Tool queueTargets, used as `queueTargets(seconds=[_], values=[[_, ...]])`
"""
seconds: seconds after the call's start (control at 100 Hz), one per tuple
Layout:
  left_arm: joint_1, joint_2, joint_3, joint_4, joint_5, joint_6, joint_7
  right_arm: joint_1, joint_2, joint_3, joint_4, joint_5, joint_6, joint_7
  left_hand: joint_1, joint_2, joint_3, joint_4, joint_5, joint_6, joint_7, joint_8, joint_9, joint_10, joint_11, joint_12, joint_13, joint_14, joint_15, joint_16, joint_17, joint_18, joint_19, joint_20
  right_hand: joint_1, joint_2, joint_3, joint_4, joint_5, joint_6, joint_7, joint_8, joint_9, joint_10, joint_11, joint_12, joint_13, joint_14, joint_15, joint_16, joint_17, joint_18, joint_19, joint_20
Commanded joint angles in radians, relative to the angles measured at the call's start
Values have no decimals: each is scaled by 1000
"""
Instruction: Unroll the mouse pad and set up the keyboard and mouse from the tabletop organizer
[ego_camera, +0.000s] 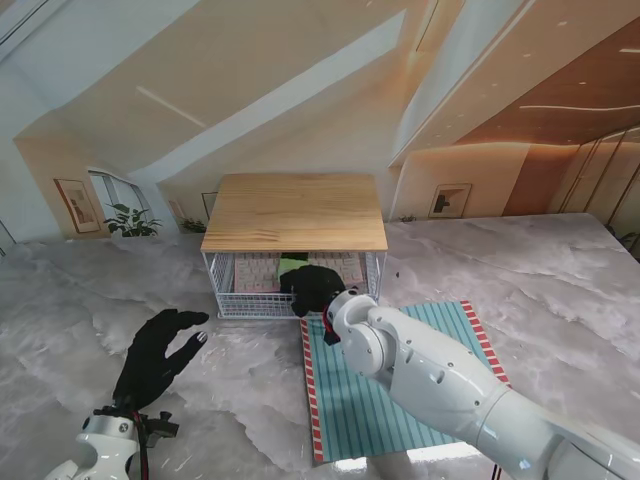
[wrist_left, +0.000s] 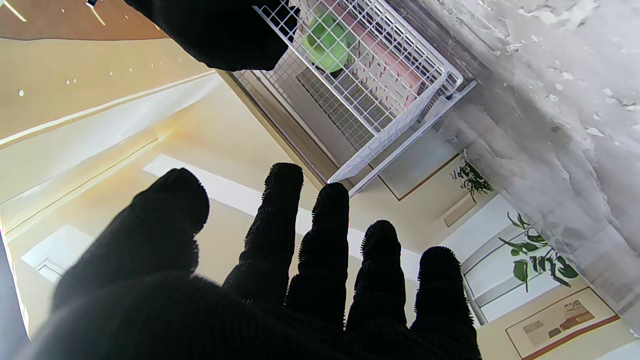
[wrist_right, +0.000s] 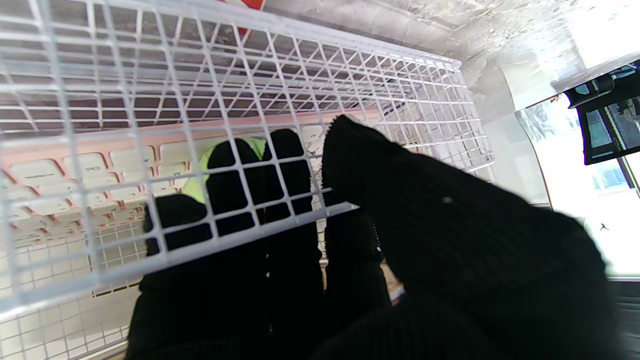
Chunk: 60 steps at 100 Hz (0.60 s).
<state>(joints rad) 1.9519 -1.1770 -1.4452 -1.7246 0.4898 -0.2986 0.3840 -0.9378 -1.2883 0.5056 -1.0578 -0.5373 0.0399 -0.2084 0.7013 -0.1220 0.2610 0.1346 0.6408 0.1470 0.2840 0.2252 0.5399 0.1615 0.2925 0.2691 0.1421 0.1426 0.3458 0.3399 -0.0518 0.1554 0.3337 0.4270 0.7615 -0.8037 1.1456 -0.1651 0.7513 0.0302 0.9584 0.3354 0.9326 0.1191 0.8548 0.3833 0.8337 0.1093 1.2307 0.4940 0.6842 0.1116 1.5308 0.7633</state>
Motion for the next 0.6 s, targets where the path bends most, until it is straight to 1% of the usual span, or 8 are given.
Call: queueTargets(seconds=[0.0, 0.18, 0.45, 0.47, 0.53, 0.55, 0.59], values=[[1, -6, 5, -8, -1, -3, -15, -13, 2, -3, -15, -4, -4, 15, 3, 5, -18, 22, -11, -4, -15, -10, -20, -7, -10, -13, -33, -34, -7, 1, -8, -29, -17, 11, 43, -24, 9, -13, 58, -18, 49, 1, 22, 33, 23, -3, 48, 40, 93, 17, 48, -86, 216, 126], [0, -5, 7, -9, 0, -3, -16, -16, 0, -3, -21, -2, -6, 10, 2, 5, -18, 22, -12, -5, -15, -10, -20, -8, -10, -13, -33, -33, -8, 0, -9, -30, -21, 11, 43, -24, 8, -12, 64, -14, 46, -2, 25, 34, 25, -2, 54, 39, 97, 16, 55, -86, 221, 125], [3, -6, 7, -13, 1, -1, -14, -27, 4, 0, -44, -6, -6, 12, 2, 5, -18, 22, -12, -3, -15, -11, -20, -6, -10, -13, -33, -35, -9, 0, -10, -31, -27, 11, 43, -24, 8, -12, 73, -15, 48, 1, 35, 40, 31, 4, 64, 38, 108, 18, 64, -86, 233, 127], [3, -6, 7, -13, 1, -1, -14, -27, 4, -1, -45, -6, -6, 12, 2, 5, -18, 22, -12, -3, -16, -11, -20, -8, -10, -13, -33, -34, -9, 0, -10, -31, -28, 12, 43, -25, 7, -12, 74, -14, 48, 1, 36, 34, 32, 5, 65, 38, 109, 19, 66, -86, 234, 127], [3, -6, 7, -14, 1, -1, -13, -29, 3, -1, -46, -5, -8, 11, 2, 4, -18, 22, -11, -4, -15, -11, -20, -7, -10, -13, -34, -34, -9, 0, -11, -32, -30, 12, 43, -24, 8, -11, 76, -14, 49, 2, 38, 33, 32, 6, 67, 38, 110, 19, 68, -87, 236, 127], [3, -6, 7, -14, 0, -2, -13, -30, 3, -1, -47, -5, -8, 10, 2, 4, -18, 22, -11, -4, -15, -11, -20, -6, -10, -13, -33, -34, -9, 0, -11, -32, -30, 12, 43, -24, 7, -12, 76, -15, 48, 2, 38, 39, 32, 6, 67, 38, 111, 19, 68, -87, 237, 127], [3, -6, 7, -15, 1, -2, -13, -32, 2, -1, -48, -5, -9, 8, 2, 5, -18, 22, -11, -3, -15, -11, -20, -7, -11, -13, -33, -35, -9, 0, -11, -32, -31, 12, 44, -25, 8, -11, 77, -14, 48, 3, 40, 35, 33, 7, 69, 37, 113, 19, 70, -86, 238, 127]])
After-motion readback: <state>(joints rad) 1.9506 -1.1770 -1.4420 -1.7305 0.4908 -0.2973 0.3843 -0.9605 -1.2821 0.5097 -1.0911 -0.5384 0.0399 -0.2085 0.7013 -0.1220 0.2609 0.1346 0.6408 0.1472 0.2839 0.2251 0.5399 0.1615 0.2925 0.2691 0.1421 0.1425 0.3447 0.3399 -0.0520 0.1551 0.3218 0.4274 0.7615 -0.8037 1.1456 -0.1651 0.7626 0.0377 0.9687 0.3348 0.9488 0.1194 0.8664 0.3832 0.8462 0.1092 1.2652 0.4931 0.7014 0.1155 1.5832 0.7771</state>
